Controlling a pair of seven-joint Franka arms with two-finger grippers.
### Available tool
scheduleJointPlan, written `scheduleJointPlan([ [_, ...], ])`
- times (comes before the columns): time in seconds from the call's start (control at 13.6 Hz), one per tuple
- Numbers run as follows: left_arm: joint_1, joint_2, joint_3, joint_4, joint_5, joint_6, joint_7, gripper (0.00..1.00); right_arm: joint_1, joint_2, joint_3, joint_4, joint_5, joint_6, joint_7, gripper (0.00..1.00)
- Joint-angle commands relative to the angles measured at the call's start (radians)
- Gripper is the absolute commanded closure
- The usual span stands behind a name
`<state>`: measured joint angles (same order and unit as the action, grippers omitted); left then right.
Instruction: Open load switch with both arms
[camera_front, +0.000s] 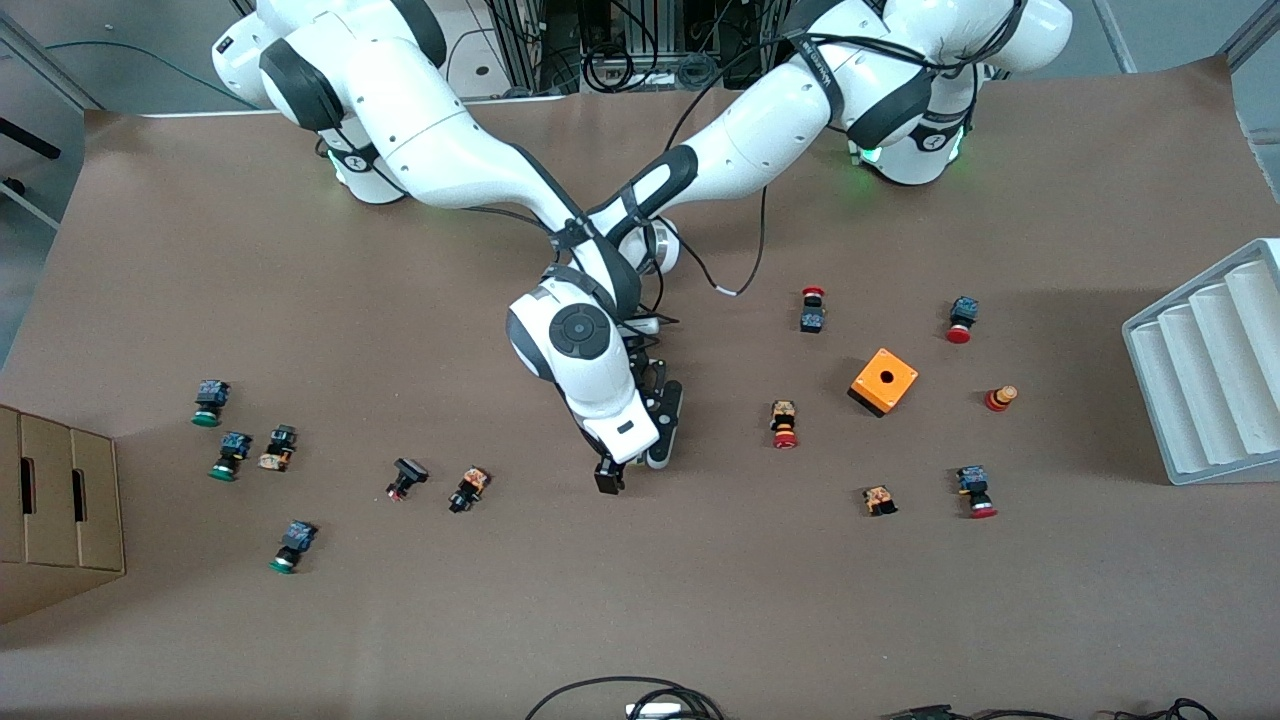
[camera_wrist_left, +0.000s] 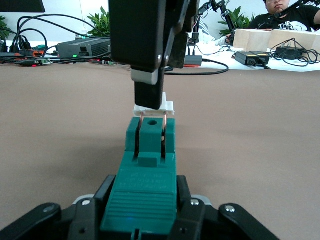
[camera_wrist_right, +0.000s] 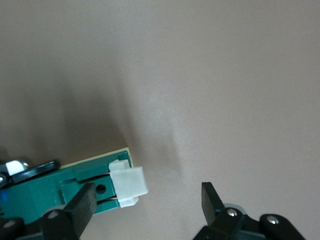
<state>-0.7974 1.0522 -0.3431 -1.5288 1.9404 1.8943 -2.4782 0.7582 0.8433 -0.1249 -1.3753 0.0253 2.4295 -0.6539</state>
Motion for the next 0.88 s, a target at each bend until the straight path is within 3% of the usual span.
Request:
scheduleJointPlan([
  [0.0, -0.013, 0.011, 0.012, 0.004, 0.008, -0.015, -0.019, 0.46, 0.012, 0.033, -0.018, 0.041, 0.036, 0.017, -0.012, 0.06],
  [0.81, -0.013, 0.011, 0.012, 0.002, 0.008, -0.017, -0.019, 0.46, 0.033, 0.039, -0.036, 0.039, 0.051, 0.017, -0.012, 0.07],
])
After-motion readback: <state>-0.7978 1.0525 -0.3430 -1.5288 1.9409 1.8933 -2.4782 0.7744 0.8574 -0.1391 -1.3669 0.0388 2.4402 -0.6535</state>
